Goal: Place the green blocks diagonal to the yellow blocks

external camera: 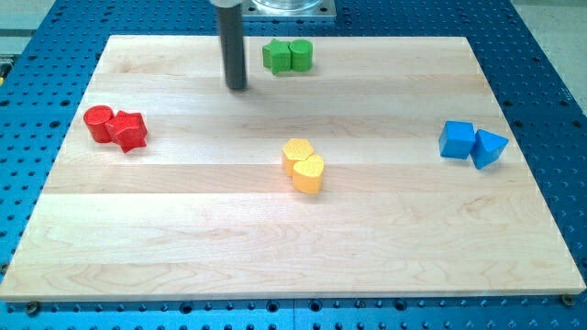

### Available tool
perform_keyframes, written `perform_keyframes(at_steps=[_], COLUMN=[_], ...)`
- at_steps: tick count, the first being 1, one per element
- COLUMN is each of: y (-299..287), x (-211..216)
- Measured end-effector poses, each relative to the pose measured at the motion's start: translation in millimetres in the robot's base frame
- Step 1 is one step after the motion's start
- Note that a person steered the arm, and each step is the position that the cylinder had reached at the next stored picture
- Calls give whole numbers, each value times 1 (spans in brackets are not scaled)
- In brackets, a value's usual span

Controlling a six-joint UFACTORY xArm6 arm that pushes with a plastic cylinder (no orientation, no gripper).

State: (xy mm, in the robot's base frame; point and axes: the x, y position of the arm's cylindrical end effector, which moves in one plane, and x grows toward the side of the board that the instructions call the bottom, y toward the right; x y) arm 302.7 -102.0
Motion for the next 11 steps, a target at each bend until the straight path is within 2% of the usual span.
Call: perform_keyframes(at_steps=[1,2,3,4,8,9,11], y=[-40,-37,-14,24,250,291,296], x=[-3,-21,-57,-61,-61,-60,-96])
